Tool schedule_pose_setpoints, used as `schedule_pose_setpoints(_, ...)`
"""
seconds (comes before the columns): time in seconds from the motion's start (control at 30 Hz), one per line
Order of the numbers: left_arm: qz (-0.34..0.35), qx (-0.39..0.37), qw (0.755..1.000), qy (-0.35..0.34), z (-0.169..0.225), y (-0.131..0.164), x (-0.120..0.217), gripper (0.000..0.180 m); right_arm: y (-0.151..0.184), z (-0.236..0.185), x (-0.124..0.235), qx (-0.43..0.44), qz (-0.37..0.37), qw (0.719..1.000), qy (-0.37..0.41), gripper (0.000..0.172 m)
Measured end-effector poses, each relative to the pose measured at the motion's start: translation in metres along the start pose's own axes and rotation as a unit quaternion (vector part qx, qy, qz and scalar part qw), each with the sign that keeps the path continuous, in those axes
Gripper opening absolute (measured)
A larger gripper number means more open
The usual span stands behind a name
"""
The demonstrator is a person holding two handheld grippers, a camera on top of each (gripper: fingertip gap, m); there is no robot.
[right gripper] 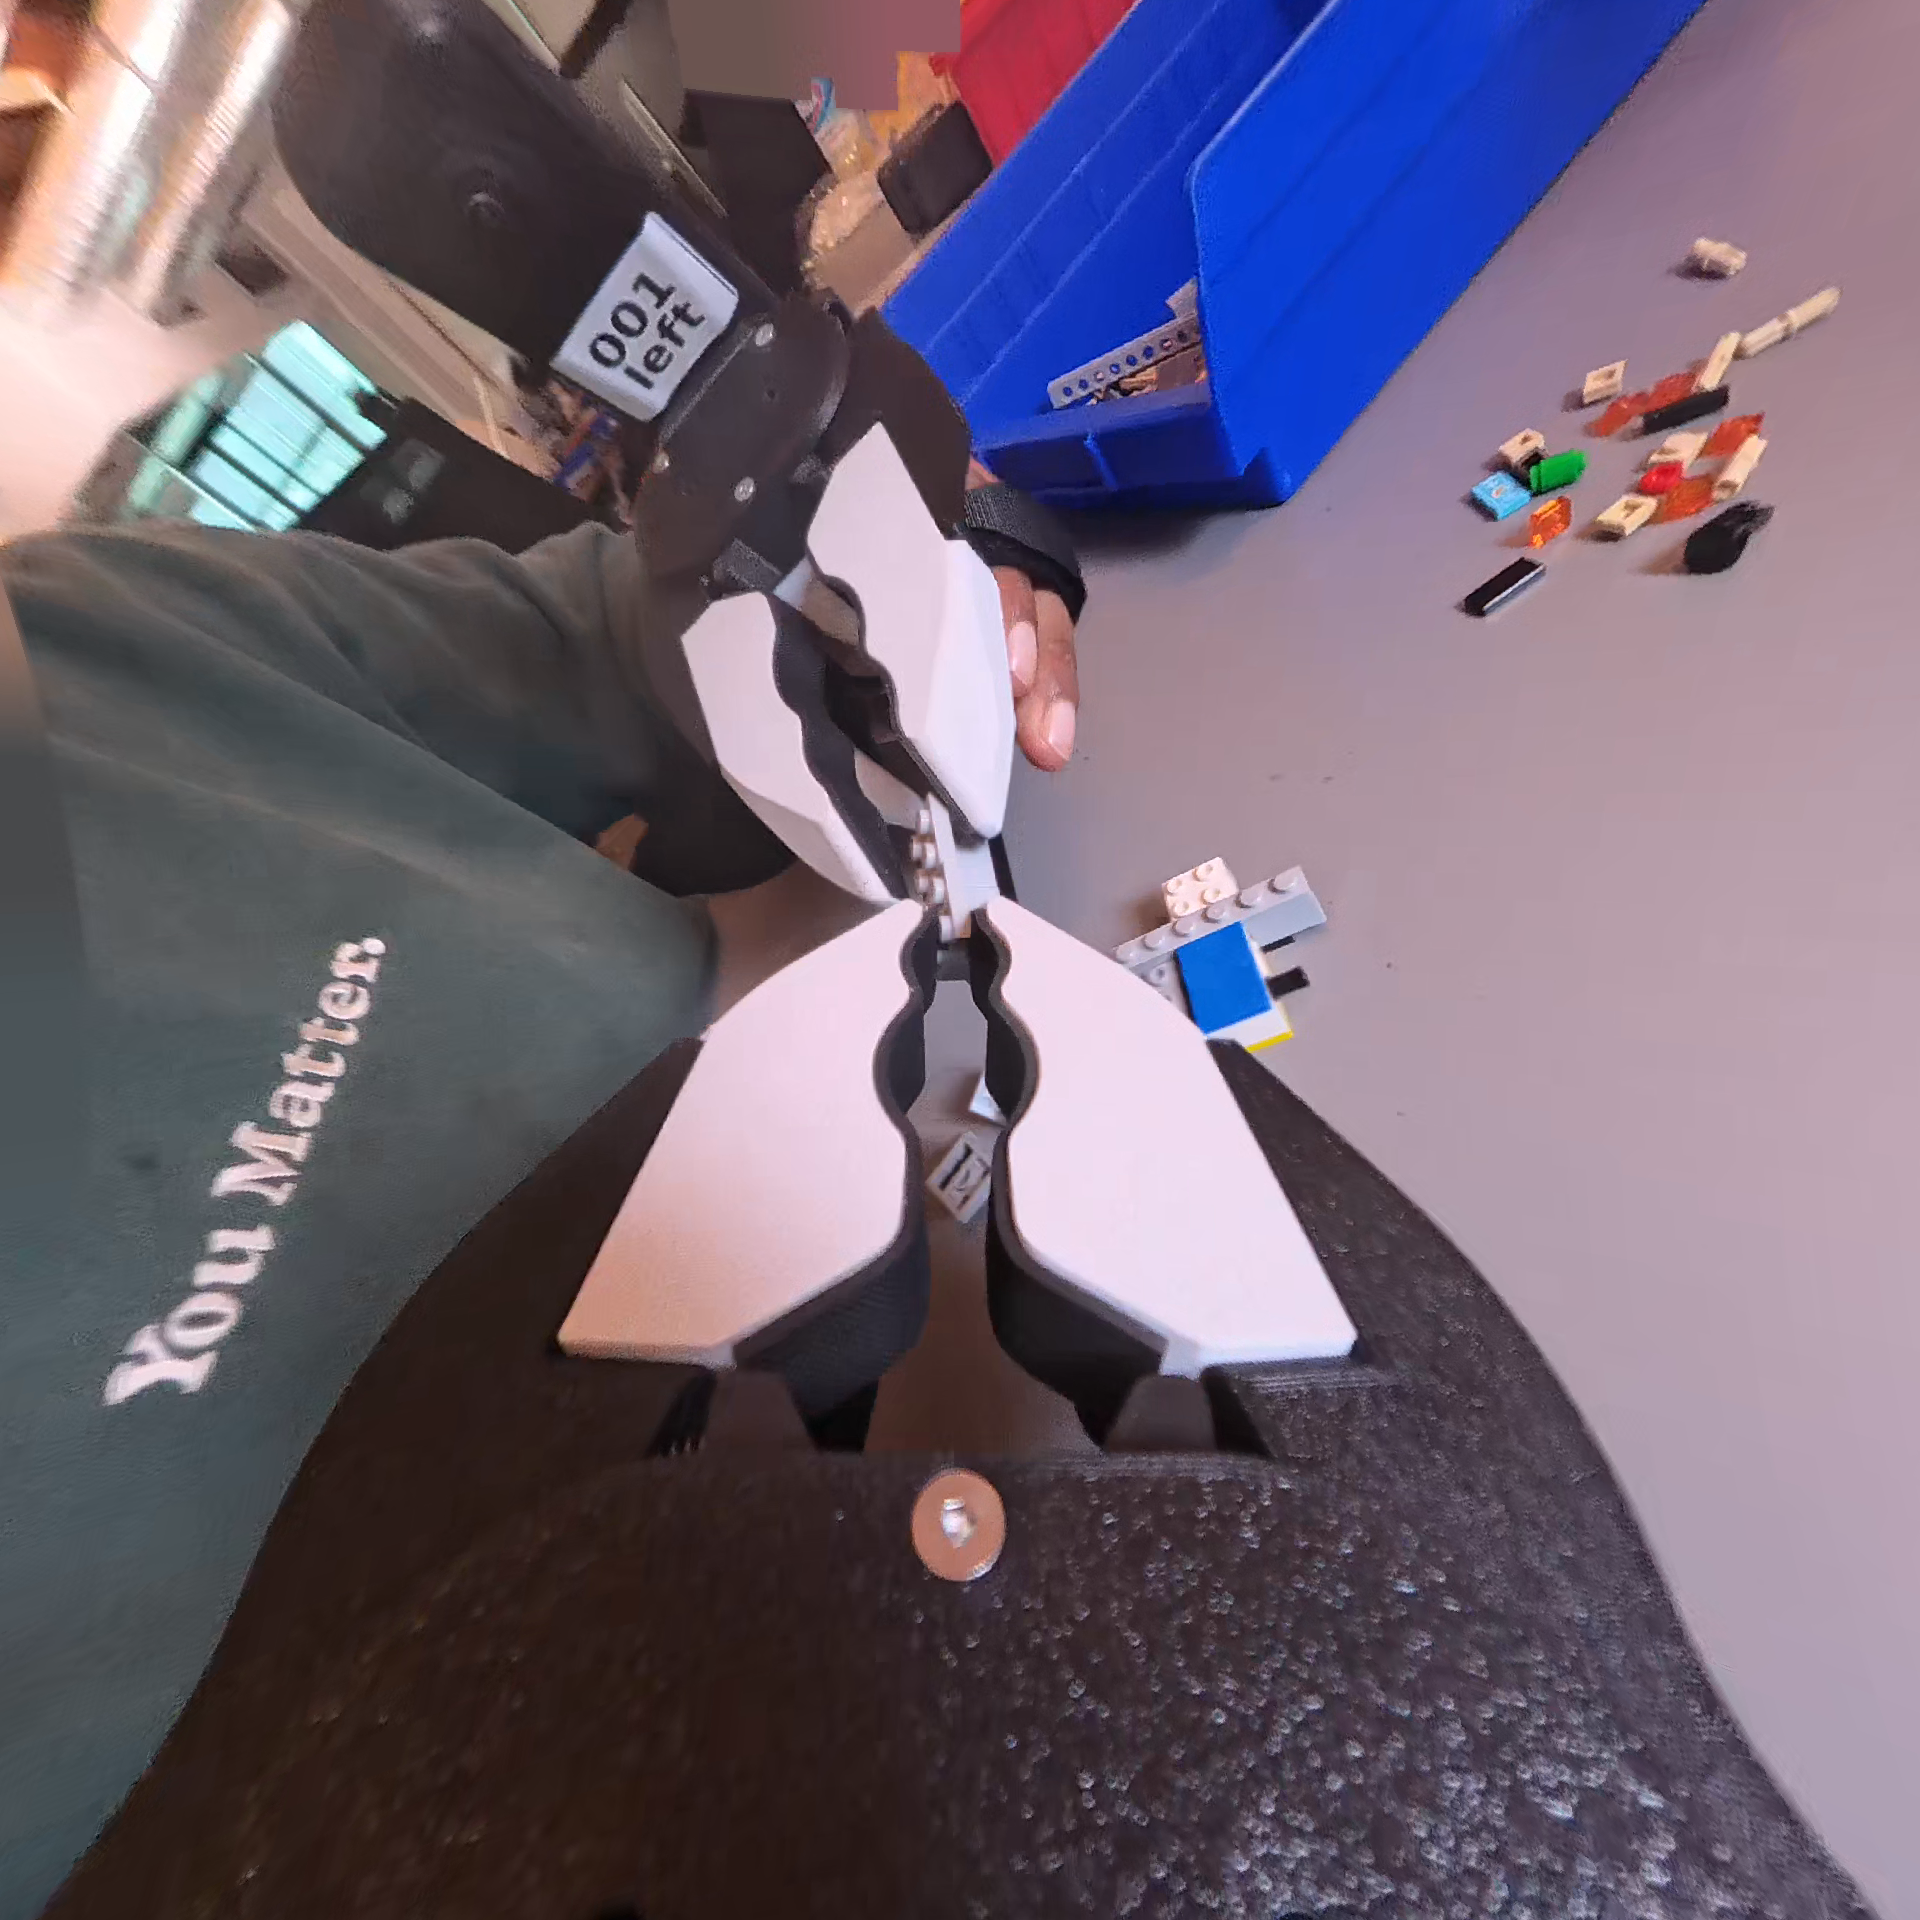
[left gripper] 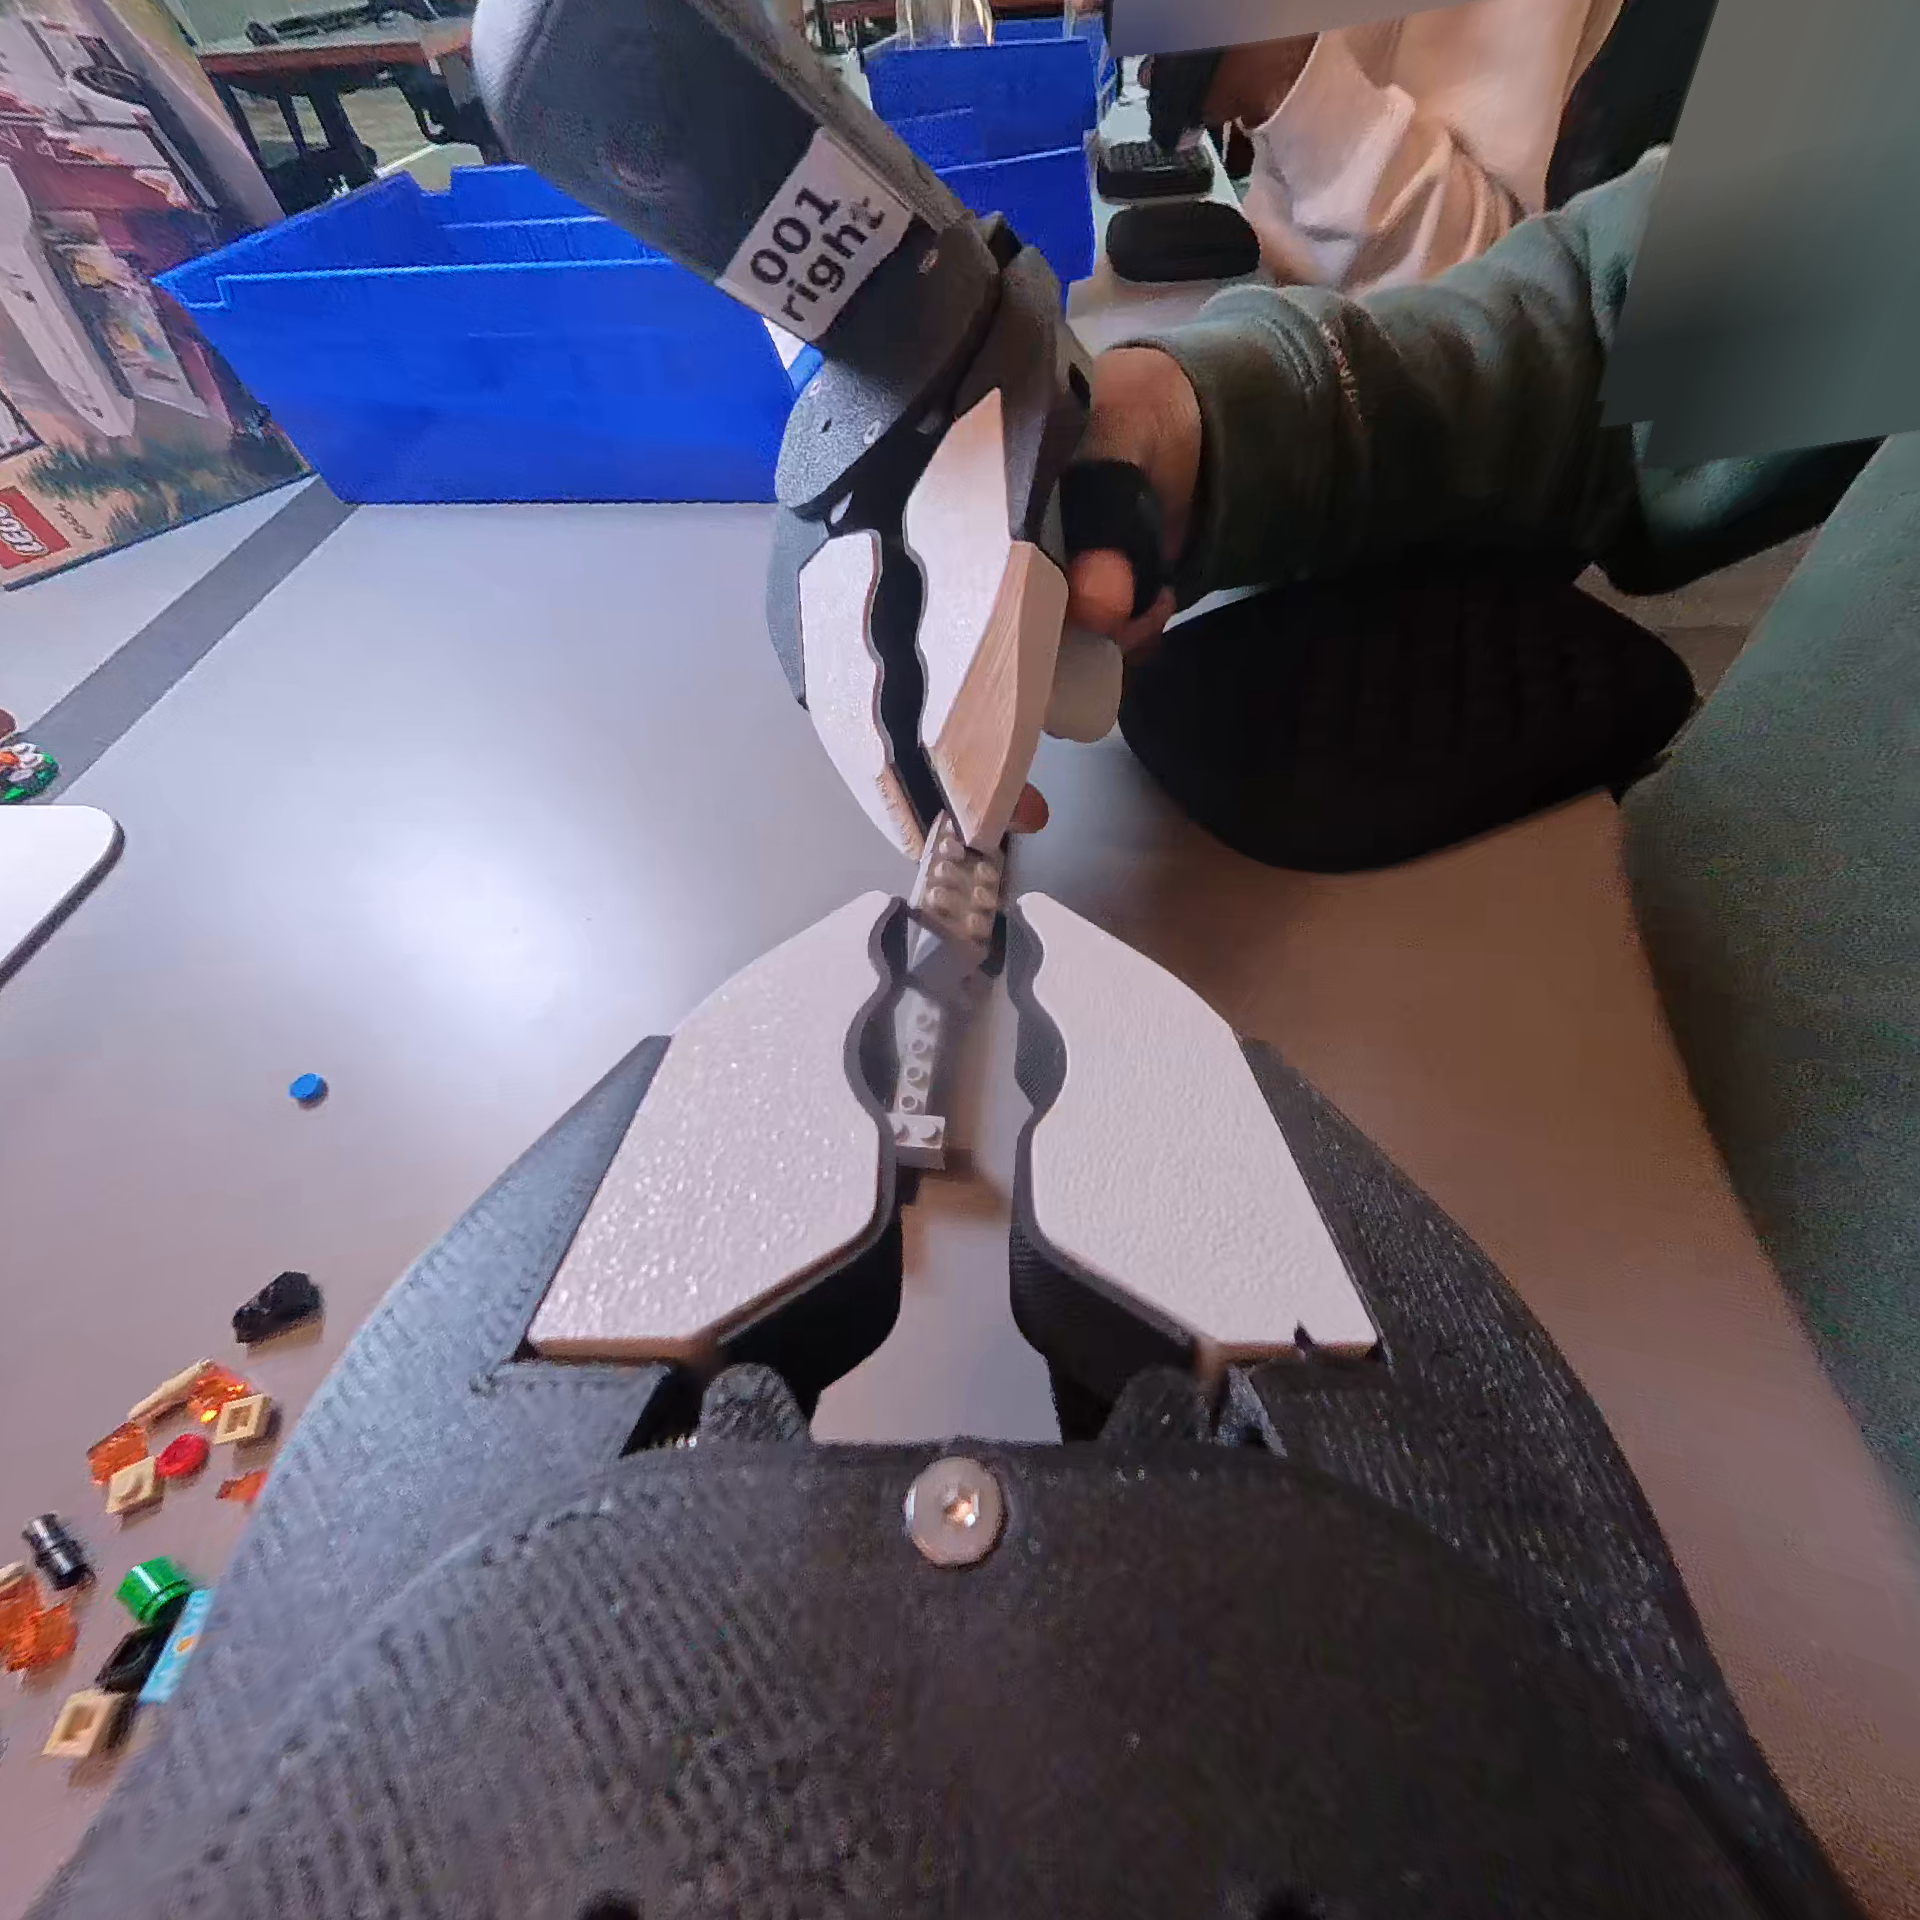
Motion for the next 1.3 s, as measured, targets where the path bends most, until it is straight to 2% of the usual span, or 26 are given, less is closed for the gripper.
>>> schedule_pose_setpoints(0.1, -0.023, -0.034, 0.999, -0.004, 0.003, 0.003, -0.002, 0.016, 0.002, 0.004, -0.001, -0.045, 0.005, 0.998, -0.040, 0.005)
schedule_pose_setpoints(0.17, -0.026, -0.011, 1.000, 0.002, 0.002, 0.004, -0.003, 0.015, 0.003, 0.005, -0.002, -0.042, 0.011, 0.998, -0.041, 0.005)
schedule_pose_setpoints(0.2, -0.023, 0.019, 0.999, 0.014, -0.001, 0.004, -0.002, 0.014, 0.002, 0.003, -0.002, -0.017, 0.013, 0.999, -0.028, 0.005)
schedule_pose_setpoints(0.27, -0.010, 0.110, 0.992, 0.059, -0.008, 0.007, 0.000, 0.014, -0.001, -0.006, -0.003, 0.085, 0.005, 0.996, 0.027, 0.006)
schedule_pose_setpoints(0.33, 0.019, 0.211, 0.970, 0.115, -0.014, 0.010, 0.000, 0.014, -0.004, -0.017, -0.003, 0.173, 0.003, 0.983, 0.065, 0.006)
schedule_pose_setpoints(0.4, 0.031, 0.282, 0.948, 0.143, -0.019, 0.012, -0.001, 0.015, -0.005, -0.023, -0.001, 0.216, 0.014, 0.974, 0.063, 0.006)
schedule_pose_setpoints(0.47, 0.042, 0.336, 0.925, 0.172, -0.025, 0.018, -0.001, 0.015, -0.004, -0.026, -0.001, 0.245, 0.015, 0.967, 0.070, 0.005)
schedule_pose_setpoints(0.6, 0.052, 0.356, 0.917, 0.173, -0.028, 0.023, 0.002, 0.014, -0.005, -0.027, 0.003, 0.267, 0.029, 0.960, 0.083, 0.005)
schedule_pose_setpoints(0.7, 0.050, 0.344, 0.925, 0.155, -0.030, 0.024, 0.003, 0.014, -0.007, -0.025, 0.008, 0.251, 0.034, 0.964, 0.075, 0.005)
schedule_pose_setpoints(0.8, 0.010, 0.316, 0.939, 0.138, -0.029, 0.029, 0.000, 0.014, -0.008, -0.023, 0.011, 0.213, 0.038, 0.976, 0.037, 0.005)
schedule_pose_setpoints(0.93, -0.058, 0.221, 0.965, 0.130, -0.014, 0.033, -0.010, 0.015, -0.007, -0.018, 0.012, 0.161, 0.044, 0.986, -0.006, 0.005)
schedule_pose_setpoints(1.0, -0.070, 0.177, 0.975, 0.119, -0.009, 0.029, -0.011, 0.025, -0.007, -0.017, 0.012, 0.144, 0.049, 0.988, -0.020, 0.005)
schedule_pose_setpoints(1.07, -0.064, 0.145, 0.983, 0.096, -0.009, 0.023, -0.007, 0.032, -0.007, -0.016, 0.011, 0.138, 0.045, 0.989, -0.020, 0.005)
schedule_pose_setpoints(1.13, -0.032, 0.128, 0.987, 0.094, -0.007, 0.015, -0.002, 0.031, -0.006, -0.017, 0.008, 0.141, 0.040, 0.989, -0.013, 0.005)
schedule_pose_setpoints(1.23, 0.001, 0.124, 0.988, 0.092, -0.003, 0.006, 0.000, 0.020, -0.004, -0.019, 0.003, 0.154, 0.032, 0.988, 0.000, 0.005)
schedule_pose_setpoints(1.3, 0.005, 0.115, 0.991, 0.074, -0.002, 0.003, 0.000, 0.007, -0.003, -0.020, -0.001, 0.167, 0.025, 0.986, 0.013, 0.005)
Point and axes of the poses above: each gripper's, where its closed fingertips meet, x back along the fingers, y out of its underside, z = x × y across the jaws, the point moved 9 cm from there along x, back along the fingers, and after that the axes turned 3 degrees about -z, right-handed, at the moved point
